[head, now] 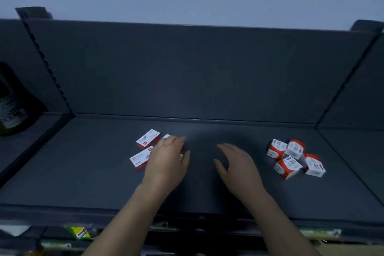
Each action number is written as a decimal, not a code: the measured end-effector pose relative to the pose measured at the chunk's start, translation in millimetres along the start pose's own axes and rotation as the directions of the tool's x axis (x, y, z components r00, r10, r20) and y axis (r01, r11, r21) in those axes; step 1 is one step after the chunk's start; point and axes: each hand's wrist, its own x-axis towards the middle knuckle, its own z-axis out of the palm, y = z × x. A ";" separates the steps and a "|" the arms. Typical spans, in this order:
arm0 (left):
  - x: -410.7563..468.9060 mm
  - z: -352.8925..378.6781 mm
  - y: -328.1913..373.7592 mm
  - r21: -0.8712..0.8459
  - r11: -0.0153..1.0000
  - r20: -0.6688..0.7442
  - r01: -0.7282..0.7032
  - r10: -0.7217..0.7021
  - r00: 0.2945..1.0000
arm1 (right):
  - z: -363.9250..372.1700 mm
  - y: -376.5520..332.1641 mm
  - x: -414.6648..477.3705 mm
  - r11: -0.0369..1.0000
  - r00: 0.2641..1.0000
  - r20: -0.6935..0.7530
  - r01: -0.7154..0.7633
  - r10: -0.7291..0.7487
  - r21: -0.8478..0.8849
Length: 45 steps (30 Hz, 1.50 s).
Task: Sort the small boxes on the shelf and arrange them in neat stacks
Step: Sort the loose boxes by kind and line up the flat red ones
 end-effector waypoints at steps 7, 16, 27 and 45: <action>5.9 28.9 73.1 -0.027 0.979 0.052 -0.200 0.202 0.978 | -59.3 48.1 -41.0 0.980 0.970 -0.159 -0.192 0.182 -0.050; 7.1 75.4 195.4 -0.110 0.932 0.132 -0.346 0.359 0.924 | -142.6 131.0 -99.1 0.930 0.912 -0.264 -0.350 0.312 -0.108; -8.4 155.8 381.1 -0.175 0.888 0.218 -0.426 0.457 0.862 | -253.3 283.8 -182.2 0.868 0.875 -0.286 -0.454 0.391 -0.201; 46.4 284.9 542.0 -0.194 0.862 0.323 -0.469 0.507 0.799 | -338.3 453.1 -193.5 0.784 0.801 -0.282 -0.588 0.529 -0.198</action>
